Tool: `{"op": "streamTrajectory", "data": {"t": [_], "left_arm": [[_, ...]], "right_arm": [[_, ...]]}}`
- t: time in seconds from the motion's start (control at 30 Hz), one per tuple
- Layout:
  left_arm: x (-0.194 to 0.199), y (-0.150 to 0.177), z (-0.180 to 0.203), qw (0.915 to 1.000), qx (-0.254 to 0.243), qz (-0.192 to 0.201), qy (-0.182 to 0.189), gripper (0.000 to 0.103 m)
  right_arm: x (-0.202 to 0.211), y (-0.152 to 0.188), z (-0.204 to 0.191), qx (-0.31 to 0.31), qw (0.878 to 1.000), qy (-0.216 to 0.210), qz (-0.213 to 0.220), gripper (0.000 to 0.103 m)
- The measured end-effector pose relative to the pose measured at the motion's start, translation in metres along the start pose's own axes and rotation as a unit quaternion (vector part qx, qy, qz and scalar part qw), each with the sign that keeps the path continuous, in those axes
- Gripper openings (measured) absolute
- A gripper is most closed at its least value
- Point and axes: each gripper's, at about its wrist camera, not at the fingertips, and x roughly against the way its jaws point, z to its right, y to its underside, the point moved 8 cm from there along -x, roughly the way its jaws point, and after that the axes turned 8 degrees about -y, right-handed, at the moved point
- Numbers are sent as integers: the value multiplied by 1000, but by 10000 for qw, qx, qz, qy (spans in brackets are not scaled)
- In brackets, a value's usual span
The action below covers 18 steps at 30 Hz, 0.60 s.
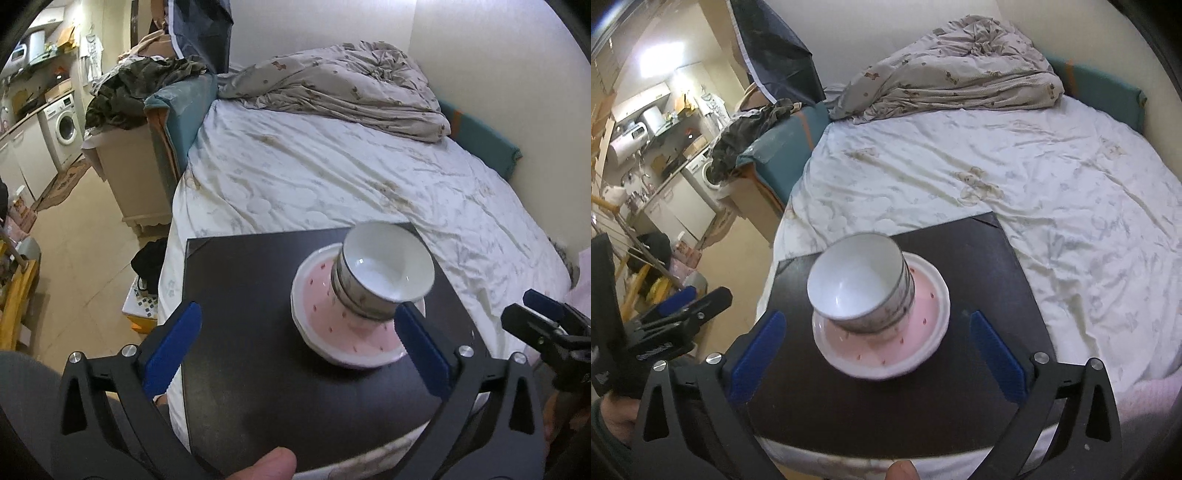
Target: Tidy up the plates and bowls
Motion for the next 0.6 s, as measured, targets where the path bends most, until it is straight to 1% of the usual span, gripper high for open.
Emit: {"op": "streamTrajectory", "data": {"t": [0.1,0.17,0.27,0.33,0.5,0.6], "left_arm": [[4,9,6,9999,-103,57,-22,103],[3,18,10,9999,-115,32,-61,103],[-4,30,12,9997,-134,-93,-164,103],[-12,39,14,9992,-217,-251,-209,103],[-19,47,20,9985,-335,-372,-216,103],[-20,50,21,9984,-307,-427,-183,103]], "right_arm": [[5,16,-2,139,9997,186,90,103],[5,27,-2,178,9994,303,77,103],[3,42,-2,123,9994,318,69,103],[0,49,-1,113,9992,366,91,103],[-12,52,3,193,9985,520,-23,103],[-19,55,8,179,9979,608,-130,103]]}}
